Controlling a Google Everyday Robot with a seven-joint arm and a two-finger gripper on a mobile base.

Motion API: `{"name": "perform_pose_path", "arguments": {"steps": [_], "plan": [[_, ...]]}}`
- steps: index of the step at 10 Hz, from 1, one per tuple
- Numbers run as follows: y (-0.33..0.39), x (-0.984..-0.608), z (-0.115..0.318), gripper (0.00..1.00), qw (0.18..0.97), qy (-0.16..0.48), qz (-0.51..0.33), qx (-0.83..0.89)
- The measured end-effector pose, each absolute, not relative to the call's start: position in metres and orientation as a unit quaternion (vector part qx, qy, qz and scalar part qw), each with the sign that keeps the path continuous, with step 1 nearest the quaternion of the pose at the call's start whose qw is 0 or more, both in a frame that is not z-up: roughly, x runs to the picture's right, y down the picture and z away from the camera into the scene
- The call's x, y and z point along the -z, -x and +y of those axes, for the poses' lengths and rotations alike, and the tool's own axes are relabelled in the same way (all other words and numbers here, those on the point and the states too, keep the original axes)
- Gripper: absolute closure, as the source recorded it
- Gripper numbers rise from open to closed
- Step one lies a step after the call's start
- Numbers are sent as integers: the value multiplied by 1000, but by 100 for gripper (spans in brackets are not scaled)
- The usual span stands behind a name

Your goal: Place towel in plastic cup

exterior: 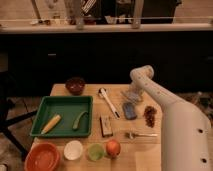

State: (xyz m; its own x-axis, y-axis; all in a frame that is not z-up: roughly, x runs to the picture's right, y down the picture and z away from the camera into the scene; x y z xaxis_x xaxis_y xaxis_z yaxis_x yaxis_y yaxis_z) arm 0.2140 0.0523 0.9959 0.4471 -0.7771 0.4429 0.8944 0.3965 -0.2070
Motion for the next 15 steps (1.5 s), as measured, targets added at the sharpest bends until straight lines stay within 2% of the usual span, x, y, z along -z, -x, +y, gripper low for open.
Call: {"name": "perform_pose_path", "arguments": {"steps": [4,5,7,12,13,15], "plan": [[-215,-997,57,20,820,218,-148,509],[-215,-998,58,25,817,220,-150,511],[-214,-998,59,42,814,223,-154,513],[-216,-995,62,94,809,231,-168,514],[-213,-995,62,99,808,231,-169,515],[-214,-994,63,100,808,231,-171,514]]}}
